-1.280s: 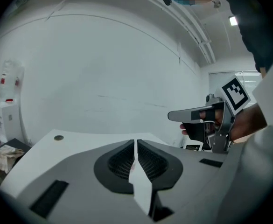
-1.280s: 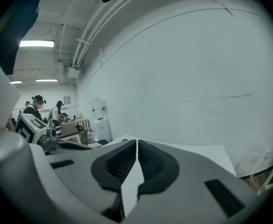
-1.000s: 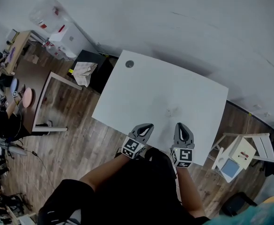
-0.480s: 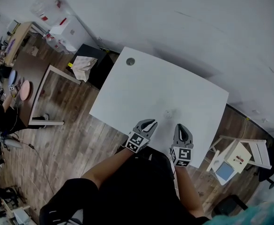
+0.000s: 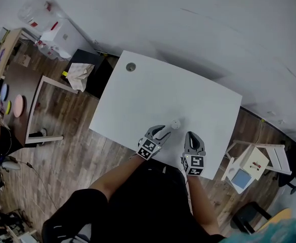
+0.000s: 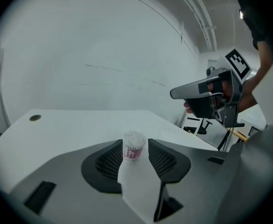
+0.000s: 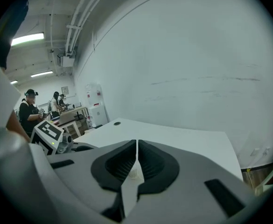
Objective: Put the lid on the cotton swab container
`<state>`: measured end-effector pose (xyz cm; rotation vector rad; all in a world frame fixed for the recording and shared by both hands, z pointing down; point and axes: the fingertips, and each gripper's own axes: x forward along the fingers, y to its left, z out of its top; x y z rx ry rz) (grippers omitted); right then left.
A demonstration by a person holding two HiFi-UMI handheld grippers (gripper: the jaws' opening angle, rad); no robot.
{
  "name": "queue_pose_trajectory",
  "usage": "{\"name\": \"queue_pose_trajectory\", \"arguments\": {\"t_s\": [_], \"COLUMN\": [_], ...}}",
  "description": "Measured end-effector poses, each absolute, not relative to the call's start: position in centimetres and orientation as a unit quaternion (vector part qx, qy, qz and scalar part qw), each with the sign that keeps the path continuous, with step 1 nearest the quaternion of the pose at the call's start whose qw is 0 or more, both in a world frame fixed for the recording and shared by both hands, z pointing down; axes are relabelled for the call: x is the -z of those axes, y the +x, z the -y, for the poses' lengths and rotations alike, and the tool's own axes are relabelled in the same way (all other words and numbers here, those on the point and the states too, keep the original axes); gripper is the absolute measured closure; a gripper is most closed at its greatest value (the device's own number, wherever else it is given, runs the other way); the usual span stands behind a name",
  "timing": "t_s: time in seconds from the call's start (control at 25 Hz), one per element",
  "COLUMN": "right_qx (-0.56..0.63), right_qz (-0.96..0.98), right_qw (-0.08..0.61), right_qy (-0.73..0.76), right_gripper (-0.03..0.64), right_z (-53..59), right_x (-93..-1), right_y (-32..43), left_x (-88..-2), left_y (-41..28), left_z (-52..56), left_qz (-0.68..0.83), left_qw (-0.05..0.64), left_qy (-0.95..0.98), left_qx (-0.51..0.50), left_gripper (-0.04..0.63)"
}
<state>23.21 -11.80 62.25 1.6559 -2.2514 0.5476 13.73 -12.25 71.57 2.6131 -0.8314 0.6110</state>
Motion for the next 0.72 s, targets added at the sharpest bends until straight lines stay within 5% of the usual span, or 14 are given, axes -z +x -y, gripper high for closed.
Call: {"name": "queue_pose_trajectory", "arguments": {"t_s": [0.72], "right_qx": [-0.227], "right_qz": [0.751], "right_qw": [0.185], "right_qy": [0.591], "right_gripper": [0.581], "right_z": [13.6], "right_x": [-66.0], "right_y": [24.9], "left_x": [-77.0], "left_y": [17.1], "left_z": [13.9], "left_qz": [0.192], "left_qw": [0.136], "left_qy": [0.935], "left_qx": [-0.265], "left_gripper": [0.362]}}
